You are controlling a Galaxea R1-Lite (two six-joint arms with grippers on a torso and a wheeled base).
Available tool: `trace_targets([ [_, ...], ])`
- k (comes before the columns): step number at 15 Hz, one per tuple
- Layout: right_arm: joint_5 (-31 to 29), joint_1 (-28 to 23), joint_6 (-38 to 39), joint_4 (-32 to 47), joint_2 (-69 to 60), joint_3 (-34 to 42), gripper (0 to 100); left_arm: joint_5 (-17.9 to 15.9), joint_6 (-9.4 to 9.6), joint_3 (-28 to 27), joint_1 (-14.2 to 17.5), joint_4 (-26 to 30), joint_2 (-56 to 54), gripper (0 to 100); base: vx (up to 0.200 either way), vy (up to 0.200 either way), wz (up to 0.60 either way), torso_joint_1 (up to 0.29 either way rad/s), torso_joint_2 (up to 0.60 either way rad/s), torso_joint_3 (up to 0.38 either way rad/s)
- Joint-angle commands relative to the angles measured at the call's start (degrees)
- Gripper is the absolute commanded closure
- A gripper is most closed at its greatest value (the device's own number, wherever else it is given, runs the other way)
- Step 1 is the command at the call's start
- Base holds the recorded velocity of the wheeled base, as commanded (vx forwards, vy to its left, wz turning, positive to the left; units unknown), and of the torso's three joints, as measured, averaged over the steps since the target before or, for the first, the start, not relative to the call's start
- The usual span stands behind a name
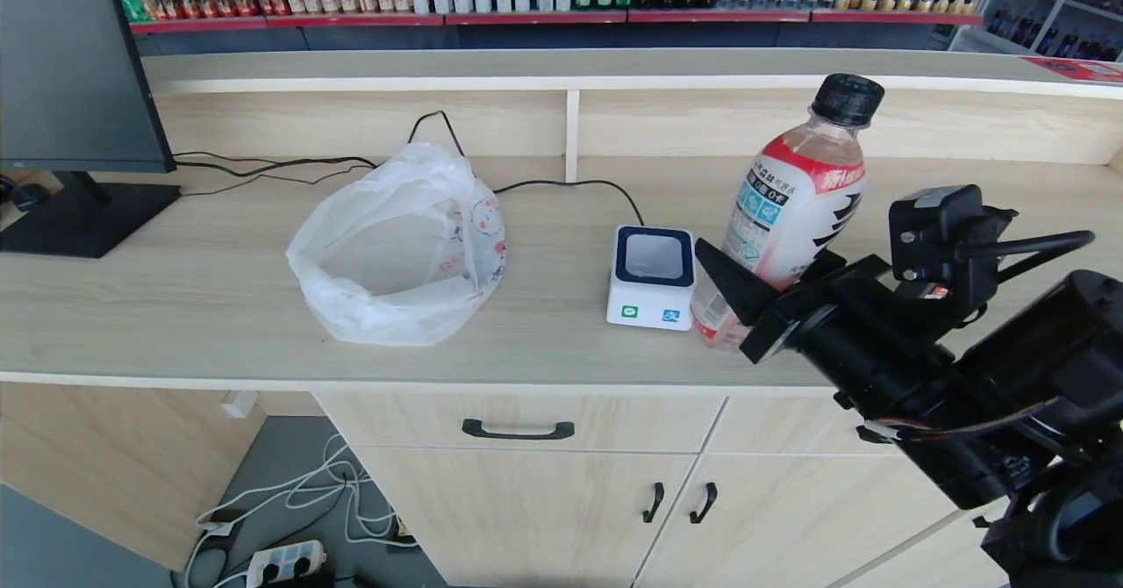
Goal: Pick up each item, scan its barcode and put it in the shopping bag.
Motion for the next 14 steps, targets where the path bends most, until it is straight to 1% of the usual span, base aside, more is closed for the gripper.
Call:
trace_targets([
  [1, 0.11, -2.36, -0.03, -0.09, 2.89, -3.41, 100, 0.0, -0.04, 0.01, 0.0, 0.02, 0.0, 0, 0.0, 0.0, 0.0, 0.0, 0.0, 0.0],
  [2, 0.11, -2.72, -0.03, -0.09, 4.39, -5.69, 100, 0.0, -0.04, 0.01, -0.09, 0.02, 0.0, 0, 0.0, 0.0, 0.0, 0.0, 0.0, 0.0],
  [4, 0.81, -3.68, -0.12, -0.09, 8.61, -12.64, 100, 0.0, -0.04, 0.01, 0.0, 0.02, 0.0, 0, 0.0, 0.0, 0.0, 0.0, 0.0, 0.0],
  [5, 2.4, -4.12, -0.21, -0.09, 10.8, -16.15, 100, 0.0, -0.04, 0.01, 0.0, 0.02, 0.0, 0, 0.0, 0.0, 0.0, 0.0, 0.0, 0.0],
  [7, 4.77, -5.09, -1.18, -0.09, 13.09, -19.84, 100, 0.0, -0.04, 0.01, 0.0, 0.02, 0.0, 0, 0.0, 0.0, 0.0, 0.0, 0.0, 0.0],
  [11, 14.61, -9.4, -5.83, -0.09, 15.72, -25.29, 100, 0.0, 0.05, 0.01, -0.09, 0.02, 0.0, 0, 0.0, 0.0, 0.0, 0.0, 0.0, 0.0],
  [12, 15.93, -9.84, -6.54, -0.09, 16.16, -26.35, 100, 0.0, 0.05, 0.01, -0.09, 0.02, 0.0, 0, 0.0, 0.0, 0.0, 0.0, 0.0, 0.0],
  [13, 19.27, -11.15, -9.79, -0.09, 17.13, -28.46, 100, 0.0, 0.14, 0.01, -0.09, 0.02, 0.0, 0, 0.0, 0.0, 0.0, 0.0, 0.0, 0.0],
  [14, 20.77, -11.68, -11.19, -0.09, 17.39, -28.81, 100, 0.0, 0.14, 0.01, -0.09, 0.02, 0.0, 0, 0.0, 0.0, 0.0, 0.0, 0.0, 0.0],
])
